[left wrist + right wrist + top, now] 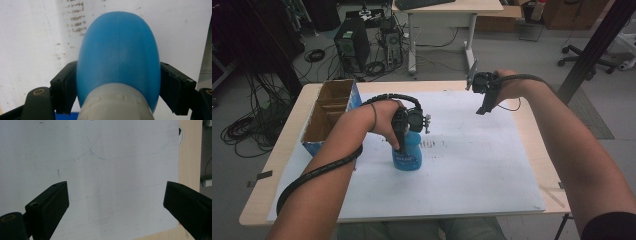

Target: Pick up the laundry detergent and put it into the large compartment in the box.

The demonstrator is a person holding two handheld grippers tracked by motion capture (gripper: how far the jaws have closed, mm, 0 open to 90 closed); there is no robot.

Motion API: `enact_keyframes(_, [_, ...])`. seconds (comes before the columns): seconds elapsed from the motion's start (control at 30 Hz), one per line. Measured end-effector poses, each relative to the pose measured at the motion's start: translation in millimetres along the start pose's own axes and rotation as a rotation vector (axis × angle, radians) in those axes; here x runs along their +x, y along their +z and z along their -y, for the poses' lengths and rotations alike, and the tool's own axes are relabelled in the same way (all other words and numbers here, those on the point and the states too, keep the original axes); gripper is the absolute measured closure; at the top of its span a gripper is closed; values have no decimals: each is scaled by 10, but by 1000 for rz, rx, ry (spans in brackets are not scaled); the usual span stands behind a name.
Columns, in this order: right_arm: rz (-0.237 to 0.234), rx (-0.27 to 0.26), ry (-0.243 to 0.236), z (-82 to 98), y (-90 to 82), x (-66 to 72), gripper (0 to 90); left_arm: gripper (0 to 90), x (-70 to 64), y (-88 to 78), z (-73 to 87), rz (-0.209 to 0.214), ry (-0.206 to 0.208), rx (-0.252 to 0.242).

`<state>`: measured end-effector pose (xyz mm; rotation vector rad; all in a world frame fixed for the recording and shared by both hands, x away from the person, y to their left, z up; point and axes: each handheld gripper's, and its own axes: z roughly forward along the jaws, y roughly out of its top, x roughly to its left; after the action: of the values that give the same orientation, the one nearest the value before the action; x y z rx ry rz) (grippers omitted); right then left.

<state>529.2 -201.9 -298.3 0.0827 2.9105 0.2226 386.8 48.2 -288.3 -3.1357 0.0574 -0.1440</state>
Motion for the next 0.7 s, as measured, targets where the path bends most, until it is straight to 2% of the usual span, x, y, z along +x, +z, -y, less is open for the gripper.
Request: enact_keyframes(0.7, [-3,8,-8,-27,33,17,69,324,3,35,9,0,5,-1])
